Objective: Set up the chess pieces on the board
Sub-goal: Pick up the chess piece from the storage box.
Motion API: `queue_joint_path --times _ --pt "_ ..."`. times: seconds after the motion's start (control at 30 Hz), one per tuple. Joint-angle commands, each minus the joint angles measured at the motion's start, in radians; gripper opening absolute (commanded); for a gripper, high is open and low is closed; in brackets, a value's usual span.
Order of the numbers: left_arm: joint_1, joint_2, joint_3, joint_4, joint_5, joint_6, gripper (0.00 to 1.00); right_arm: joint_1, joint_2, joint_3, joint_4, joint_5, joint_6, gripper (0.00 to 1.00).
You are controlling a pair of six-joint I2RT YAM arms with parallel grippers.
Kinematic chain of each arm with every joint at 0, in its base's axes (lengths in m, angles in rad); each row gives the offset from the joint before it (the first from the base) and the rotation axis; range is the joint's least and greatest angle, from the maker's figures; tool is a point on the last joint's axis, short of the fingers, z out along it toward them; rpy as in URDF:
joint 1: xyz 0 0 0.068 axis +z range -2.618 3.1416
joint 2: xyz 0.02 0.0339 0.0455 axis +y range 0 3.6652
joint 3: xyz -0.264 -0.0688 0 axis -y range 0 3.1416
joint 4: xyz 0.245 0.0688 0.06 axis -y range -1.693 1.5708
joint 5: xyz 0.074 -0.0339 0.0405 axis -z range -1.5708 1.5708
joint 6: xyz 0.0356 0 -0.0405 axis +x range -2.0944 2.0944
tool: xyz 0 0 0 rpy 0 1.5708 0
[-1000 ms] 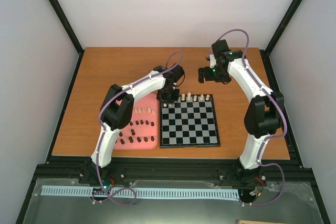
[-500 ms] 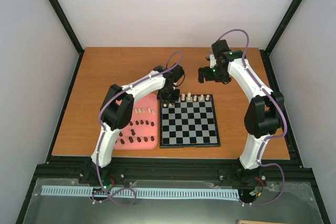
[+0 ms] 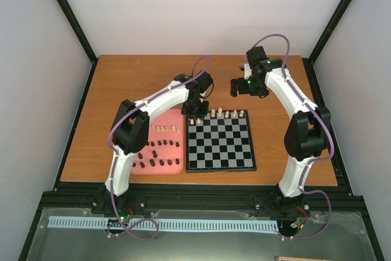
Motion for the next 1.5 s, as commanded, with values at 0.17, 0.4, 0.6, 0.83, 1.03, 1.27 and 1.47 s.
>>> queue_joint_path --times 0.17,0.4,0.6,0.83,1.03,1.27,1.47 --pt "-0.001 -0.198 0.012 -0.086 -0.074 -0.001 0.38 -0.009 -0.012 0.002 0.012 -0.011 0.000 1.00" --pt "0.108 -0.372 -0.290 -0.009 -0.106 -0.082 0.39 -0.009 -0.015 0.001 0.012 -0.018 -0.001 1.00" --pt "0.245 -0.507 -0.533 0.056 -0.127 -0.109 0.39 -0.009 -0.018 -0.011 0.014 -0.028 0.000 1.00" --pt "0.371 -0.536 -0.669 0.132 -0.101 -0.118 0.38 -0.008 -0.017 -0.012 0.011 -0.032 0.001 1.00" --pt "0.388 -0.471 -0.649 0.195 -0.068 -0.150 0.38 -0.009 -0.016 -0.007 0.010 -0.034 0.000 1.00" --pt "0.389 -0.377 -0.588 0.232 -0.045 -0.172 0.38 -0.009 -0.016 -0.009 0.005 -0.035 -0.003 1.00" --pt "0.394 -0.356 -0.591 0.238 -0.042 -0.165 0.37 -0.008 -0.014 -0.011 0.005 -0.028 -0.006 1.00"
